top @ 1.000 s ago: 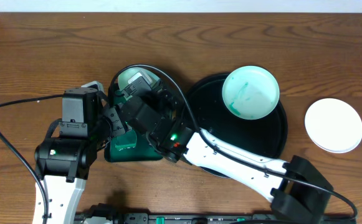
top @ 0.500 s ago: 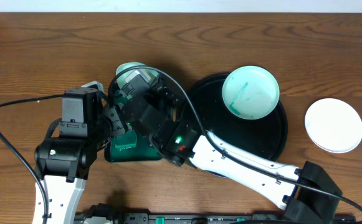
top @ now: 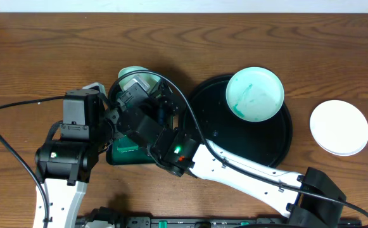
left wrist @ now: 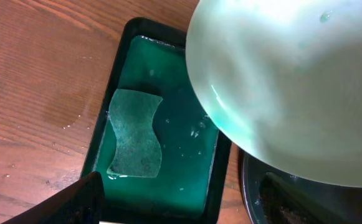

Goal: Clean dirty plates on tray and stack at the side
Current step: 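Lift the scrubbed white plate with right gripper and tilt it over the green tray, then carry the plate right and set it on the stack at the right side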

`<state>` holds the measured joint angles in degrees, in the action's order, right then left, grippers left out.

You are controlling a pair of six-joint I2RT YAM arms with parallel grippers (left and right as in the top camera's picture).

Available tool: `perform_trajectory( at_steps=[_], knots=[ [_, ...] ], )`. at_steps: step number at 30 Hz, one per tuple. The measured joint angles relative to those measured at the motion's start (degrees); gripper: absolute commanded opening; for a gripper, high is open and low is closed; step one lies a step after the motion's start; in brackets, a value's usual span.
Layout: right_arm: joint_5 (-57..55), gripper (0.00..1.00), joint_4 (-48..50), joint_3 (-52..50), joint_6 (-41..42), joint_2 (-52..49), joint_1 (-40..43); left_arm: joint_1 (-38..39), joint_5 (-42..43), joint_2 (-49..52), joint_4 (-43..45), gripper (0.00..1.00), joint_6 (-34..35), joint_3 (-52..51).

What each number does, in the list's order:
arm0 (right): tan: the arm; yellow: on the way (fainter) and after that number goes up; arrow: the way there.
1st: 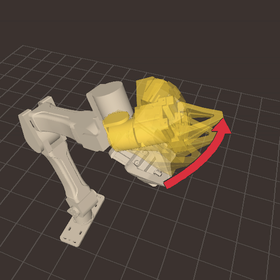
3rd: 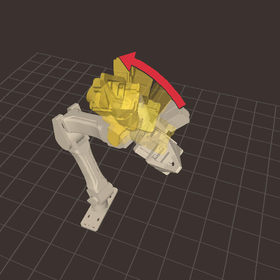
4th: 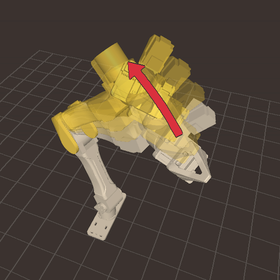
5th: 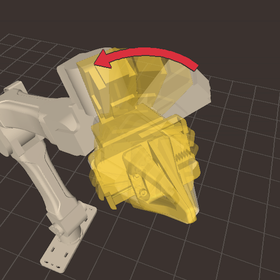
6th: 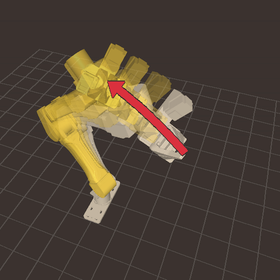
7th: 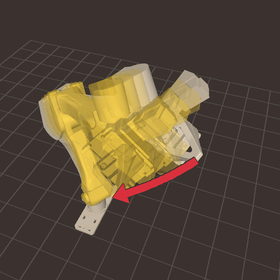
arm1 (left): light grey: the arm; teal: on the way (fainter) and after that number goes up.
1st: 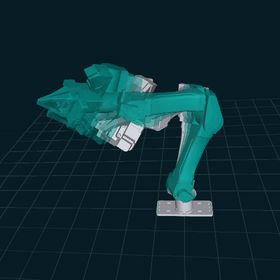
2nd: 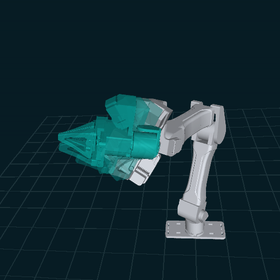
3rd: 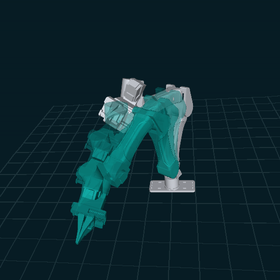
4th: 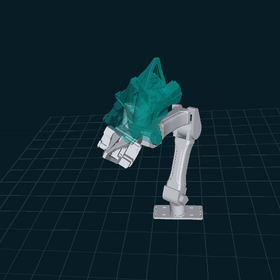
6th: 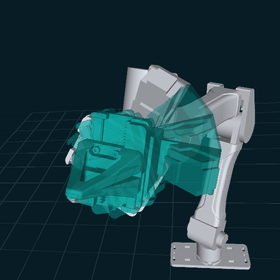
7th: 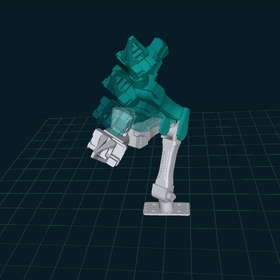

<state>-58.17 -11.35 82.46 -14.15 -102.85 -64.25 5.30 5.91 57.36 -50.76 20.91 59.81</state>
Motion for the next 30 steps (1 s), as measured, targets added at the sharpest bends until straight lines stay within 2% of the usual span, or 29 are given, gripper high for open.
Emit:
perform_trajectory(
  at_steps=[21,27,30],
  knots=[
    [-0.4,0.01,0.0,0.0,0.2,0.0,0.0,0.0,0.0,0.0,0.0,0.80,0.0,0.0],
    [5.2,0.01,-4.3,0.0,7.5,0.0,3.2,0.0,0.0,0.0,0.0,0.80,0.0,0.0],
    [15.4,0.01,-8.7,0.2,14.3,0.0,8.7,0.0,0.0,0.0,0.0,0.80,0.0,0.0]
  ],
)
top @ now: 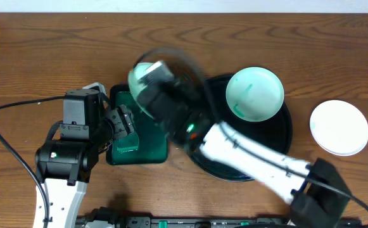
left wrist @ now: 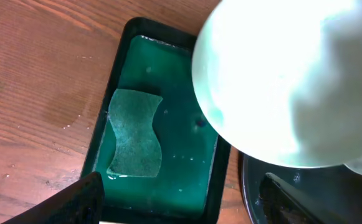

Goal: Clean dirty plates on tray and stack at the side
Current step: 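Carry the plate right and set it on the stack at the right side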

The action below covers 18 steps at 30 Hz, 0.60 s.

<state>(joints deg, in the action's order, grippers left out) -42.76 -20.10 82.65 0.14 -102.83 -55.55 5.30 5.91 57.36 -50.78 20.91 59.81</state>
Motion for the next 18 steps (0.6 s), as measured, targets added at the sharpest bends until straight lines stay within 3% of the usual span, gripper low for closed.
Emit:
perform_trajectory(
  at_steps=[10,14,18],
  knots=[
    [63.9,0.01,-1.1,0.0,23.1,0.1,29.4,0.0,0.0,0.0,0.0,0.80,0.0,0.0],
    [71.3,0.01,-11.0,0.1,25.3,1.7,39.2,0.0,0.0,0.0,0.0,0.80,0.0,0.0],
    [69.2,0.01,-26.8,0.2,24.4,6.5,52.3,0.0,0.0,0.0,0.0,0.80,0.0,0.0]
  ],
)
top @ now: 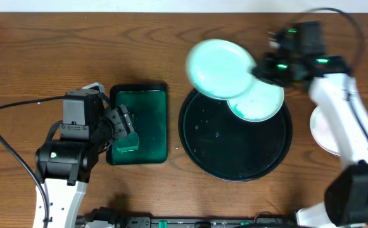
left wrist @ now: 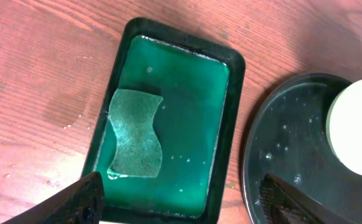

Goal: Clean dirty plates on tray and stack at the side
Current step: 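Carry the plate right and set it on the stack at the right side, then drag the remaining white plate to the tray center with right gripper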

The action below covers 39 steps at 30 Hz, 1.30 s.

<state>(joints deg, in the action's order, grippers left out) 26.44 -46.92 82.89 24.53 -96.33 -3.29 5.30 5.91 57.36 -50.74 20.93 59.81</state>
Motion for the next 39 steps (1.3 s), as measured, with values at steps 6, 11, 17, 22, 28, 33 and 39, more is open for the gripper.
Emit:
perform_trajectory(
  at_steps=[6,11,17,22,28,33,39],
  knots=[
    [-12.5,0.01,-9.4,-1.9,0.0,1.8,20.5,0.0,0.0,0.0,0.0,0.80,0.0,0.0],
    [-16.5,0.01,-4.9,-14.6,2.8,1.5,36.7,0.0,0.1,0.0,0.0,0.80,0.0,0.0],
    [-18.3,0.01,-1.1,-26.0,4.0,1.1,47.5,0.0,0.2,0.0,0.0,0.80,0.0,0.0],
    [-18.4,0.34,0.7,-26.4,4.5,1.3,50.9,0.0,0.2,0.0,0.0,0.80,0.0,0.0],
    [-4.7,0.49,5.0,-26.6,-3.2,10.7,45.3,0.0,0.2,0.0,0.0,0.80,0.0,0.0],
    [0.9,0.57,10.6,-26.4,-12.3,20.1,24.1,0.0,0.2,0.0,-0.1,0.80,0.0,0.0],
    [-22.0,0.67,24.4,-26.8,-14.5,8.3,0.1,0.0,0.2,0.0,0.0,0.81,0.0,0.0]
  ],
)
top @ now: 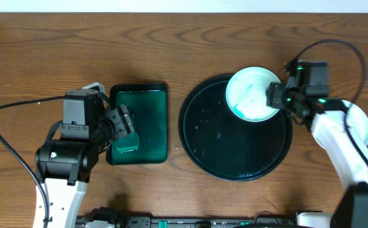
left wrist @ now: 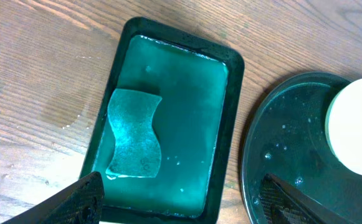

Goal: Clean dirty plates on tray and stack at the side
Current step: 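Drag the remaining white plate to the tray center with right gripper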

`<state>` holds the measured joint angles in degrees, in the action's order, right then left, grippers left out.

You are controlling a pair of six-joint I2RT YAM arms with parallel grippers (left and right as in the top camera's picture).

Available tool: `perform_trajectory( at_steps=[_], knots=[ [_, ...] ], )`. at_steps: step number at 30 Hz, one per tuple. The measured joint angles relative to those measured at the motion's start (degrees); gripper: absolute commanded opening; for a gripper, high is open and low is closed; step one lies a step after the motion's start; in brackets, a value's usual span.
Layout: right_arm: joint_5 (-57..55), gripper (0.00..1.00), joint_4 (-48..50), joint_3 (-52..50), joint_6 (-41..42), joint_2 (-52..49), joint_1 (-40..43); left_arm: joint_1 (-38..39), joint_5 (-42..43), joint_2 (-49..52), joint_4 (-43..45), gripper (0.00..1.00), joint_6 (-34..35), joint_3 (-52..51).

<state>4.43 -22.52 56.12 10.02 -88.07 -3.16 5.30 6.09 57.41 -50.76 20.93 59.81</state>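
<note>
A round black tray (top: 234, 158) (left wrist: 274, 155) holds one pale plate (top: 250, 95) (left wrist: 355, 134) smeared with green, at its far right. My right gripper (top: 275, 97) is at that plate's right rim; how its jaws stand does not show. White plates (top: 361, 125) lie on the table to the right, mostly hidden under the right arm. My left gripper (top: 121, 123) (left wrist: 181, 205) hangs open and holds nothing above a black basin (top: 139, 87) (left wrist: 232, 124) of green water, where a sponge (left wrist: 134, 143) lies at the left.
Bare wooden table (top: 190, 38) runs along the back and left. A black cable (top: 6, 145) loops beside the left arm. The basin sits just left of the tray with a narrow strip of wood between them.
The right arm held a pale plate in the air over the tray's back edge. That plate is no longer in sight, and the gripper now sits at the stained plate's right rim. The left arm is unchanged.
The right arm first held a wet plate over the basin. It then had it higher above the basin's right side, then over the tray's back edge. Now it is at the stained plate on the tray. The left gripper stayed open over the basin throughout.
</note>
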Motion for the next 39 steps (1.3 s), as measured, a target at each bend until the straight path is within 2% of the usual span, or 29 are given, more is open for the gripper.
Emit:
perform_trajectory(
  at_steps=[3,5,8,9,15,18,22,26,28,32,33,34,39],
  knots=[
    [-5.2,0.71,8.4,0.4,-0.6,-9.0,-0.7,0.0,0.0,0.0,0.0,0.80,0.0,0.0],
    [-7.4,0.61,9.1,0.4,-0.7,-14.4,-0.3,0.0,0.0,0.0,0.0,0.80,0.0,0.0],
    [-5.6,0.11,9.0,0.4,-1.1,-15.3,0.8,0.0,0.0,0.0,0.0,0.80,0.0,0.0],
    [-5.3,0.01,8.9,0.6,-1.5,-15.2,1.2,0.0,0.0,0.0,0.0,0.80,0.0,0.0],
    [0.0,0.01,4.0,0.8,-0.9,-13.2,2.6,0.0,0.0,0.0,0.0,0.80,0.0,0.0],
    [2.1,0.01,0.4,0.3,-0.1,-7.6,2.5,0.0,0.0,0.0,0.0,0.80,0.0,0.0],
    [4.7,0.01,-6.1,0.5,0.4,0.9,0.5,0.0,0.0,0.0,0.0,0.81,0.0,0.0],
    [6.1,0.01,-12.4,-0.4,3.3,1.1,-2.2,0.0,0.0,0.0,0.0,0.80,0.0,0.0],
    [6.4,0.01,-11.5,-2.5,5.2,-0.3,-2.8,0.0,0.0,0.0,0.0,0.80,0.0,0.0],
    [8.5,0.01,-0.7,-10.9,8.9,-5.5,-3.1,0.0,0.0,0.0,0.0,0.80,0.0,0.0],
    [9.6,0.19,1.0,-11.4,8.8,-6.1,-3.0,0.0,0.0,0.0,0.0,0.80,0.0,0.0],
    [10.8,0.28,2.3,-11.6,8.3,-6.1,-3.0,0.0,0.0,0.0,0.0,0.80,0.0,0.0],
    [13.7,0.29,-2.3,-9.7,2.9,-4.5,-3.3,0.0,0.0,0.0,0.0,0.81,0.0,0.0]
  ],
)
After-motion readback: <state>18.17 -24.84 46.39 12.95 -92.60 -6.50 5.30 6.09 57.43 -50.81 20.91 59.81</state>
